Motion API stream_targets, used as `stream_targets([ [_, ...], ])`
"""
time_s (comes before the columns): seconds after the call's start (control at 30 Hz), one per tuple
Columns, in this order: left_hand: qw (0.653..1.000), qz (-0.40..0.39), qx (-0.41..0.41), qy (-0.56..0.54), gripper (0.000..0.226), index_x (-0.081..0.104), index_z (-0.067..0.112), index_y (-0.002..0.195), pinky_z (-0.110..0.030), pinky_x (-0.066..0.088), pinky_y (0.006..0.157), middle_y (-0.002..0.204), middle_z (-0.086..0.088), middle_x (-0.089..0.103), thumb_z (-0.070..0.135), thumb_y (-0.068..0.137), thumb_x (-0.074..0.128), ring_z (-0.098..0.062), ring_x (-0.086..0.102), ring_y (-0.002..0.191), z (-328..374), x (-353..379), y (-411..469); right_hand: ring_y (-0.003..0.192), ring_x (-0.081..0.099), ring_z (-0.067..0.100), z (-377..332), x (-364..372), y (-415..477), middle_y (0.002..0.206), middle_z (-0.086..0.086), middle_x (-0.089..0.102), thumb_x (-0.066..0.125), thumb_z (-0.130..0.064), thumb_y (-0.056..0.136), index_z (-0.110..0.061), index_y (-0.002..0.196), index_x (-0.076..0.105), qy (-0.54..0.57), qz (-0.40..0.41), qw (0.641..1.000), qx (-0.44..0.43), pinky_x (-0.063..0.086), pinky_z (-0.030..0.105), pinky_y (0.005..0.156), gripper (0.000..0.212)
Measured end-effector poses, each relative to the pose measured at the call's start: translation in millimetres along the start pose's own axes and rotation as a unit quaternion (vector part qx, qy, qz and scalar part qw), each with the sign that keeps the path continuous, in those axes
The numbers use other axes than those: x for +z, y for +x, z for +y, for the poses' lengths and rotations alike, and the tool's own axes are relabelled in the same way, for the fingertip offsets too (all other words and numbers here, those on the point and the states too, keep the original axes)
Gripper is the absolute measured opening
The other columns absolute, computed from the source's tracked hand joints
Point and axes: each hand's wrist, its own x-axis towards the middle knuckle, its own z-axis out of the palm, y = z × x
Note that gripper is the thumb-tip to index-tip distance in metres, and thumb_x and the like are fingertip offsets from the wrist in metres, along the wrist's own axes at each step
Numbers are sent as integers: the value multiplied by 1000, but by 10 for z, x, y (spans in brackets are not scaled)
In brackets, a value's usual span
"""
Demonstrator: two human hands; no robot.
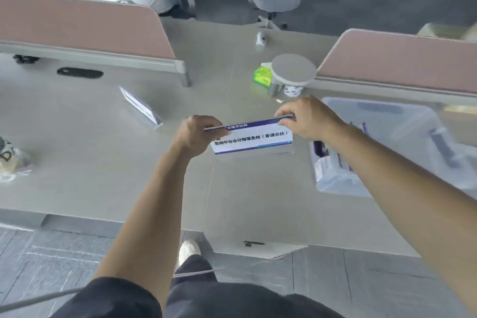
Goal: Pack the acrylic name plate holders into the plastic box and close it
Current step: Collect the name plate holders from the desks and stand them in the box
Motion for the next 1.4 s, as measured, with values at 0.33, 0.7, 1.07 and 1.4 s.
stream_targets([
  [0.33,981,-114,148,-54,8,71,19,73,-22,43,66,67,12,67,17,79,76,-2,56,64,1160,1074,221,95,63,25,994,-812,-1194,102,0,74,63,-27,90,-26,107,74,-48,86,985,144,52,37,85,20],
  [0.7,953,-149,250,-81,9,71,37,73,-26,49,74,79,23,70,31,77,75,-6,64,76,1741,1681,620,84,54,15,1390,-1043,-1717,97,-2,69,65,-21,91,-24,114,72,-26,78,967,243,51,33,84,24],
  [1.07,958,-96,266,43,6,77,23,81,-7,41,68,81,13,73,28,78,78,-5,63,76,2420,2508,581,89,55,27,2286,-948,-1917,76,-8,60,53,-49,94,-29,101,68,-105,8,979,174,31,30,71,26],
  [1.4,998,-24,-6,-64,65,60,25,111,-27,49,84,108,3,63,70,65,67,-6,62,93,2624,3188,576,72,42,26,3224,-1097,-1896,72,-5,51,43,-39,100,-21,71,44,-118,28,991,49,32,32,62,34],
])
